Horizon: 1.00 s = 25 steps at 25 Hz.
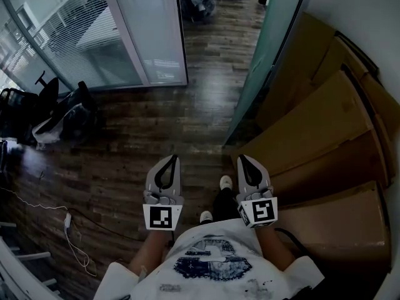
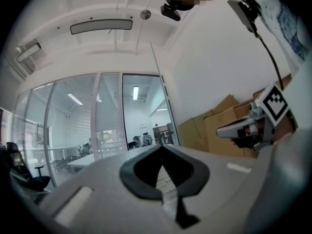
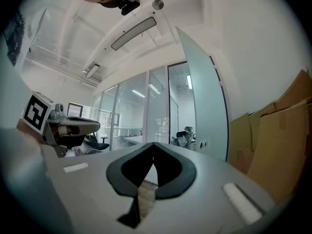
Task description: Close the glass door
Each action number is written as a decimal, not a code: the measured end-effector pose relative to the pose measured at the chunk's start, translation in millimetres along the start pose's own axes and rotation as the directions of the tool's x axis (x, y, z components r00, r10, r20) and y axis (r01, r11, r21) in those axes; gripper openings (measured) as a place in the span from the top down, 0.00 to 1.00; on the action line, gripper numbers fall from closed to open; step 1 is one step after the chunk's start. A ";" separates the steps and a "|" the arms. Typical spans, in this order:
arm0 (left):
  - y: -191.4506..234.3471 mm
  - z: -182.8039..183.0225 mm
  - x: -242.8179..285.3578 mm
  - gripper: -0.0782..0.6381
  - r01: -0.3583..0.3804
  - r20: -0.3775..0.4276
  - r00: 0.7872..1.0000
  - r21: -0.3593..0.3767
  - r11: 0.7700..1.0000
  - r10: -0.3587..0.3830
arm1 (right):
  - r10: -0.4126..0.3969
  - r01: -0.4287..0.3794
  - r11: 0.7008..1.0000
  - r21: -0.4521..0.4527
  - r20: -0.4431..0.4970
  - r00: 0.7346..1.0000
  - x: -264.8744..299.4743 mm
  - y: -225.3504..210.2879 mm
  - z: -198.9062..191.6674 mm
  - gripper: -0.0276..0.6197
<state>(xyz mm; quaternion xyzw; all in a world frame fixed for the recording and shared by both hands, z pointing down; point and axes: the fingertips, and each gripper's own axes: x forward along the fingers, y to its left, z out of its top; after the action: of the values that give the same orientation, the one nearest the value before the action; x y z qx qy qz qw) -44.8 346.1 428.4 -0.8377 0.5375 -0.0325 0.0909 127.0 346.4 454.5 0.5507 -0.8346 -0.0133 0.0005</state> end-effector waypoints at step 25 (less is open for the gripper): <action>17.7 -11.8 188.4 0.89 0.000 -0.042 0.999 0.034 0.999 0.001 | 0.032 -0.032 0.999 0.036 0.002 0.999 146.9 -122.2 -8.5 0.95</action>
<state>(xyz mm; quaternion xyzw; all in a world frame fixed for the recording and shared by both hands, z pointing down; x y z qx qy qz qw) 16.7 166.7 428.5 -0.8349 0.5390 -0.0592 0.0941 181.6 163.1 458.2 0.5372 -0.8434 0.0016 -0.0098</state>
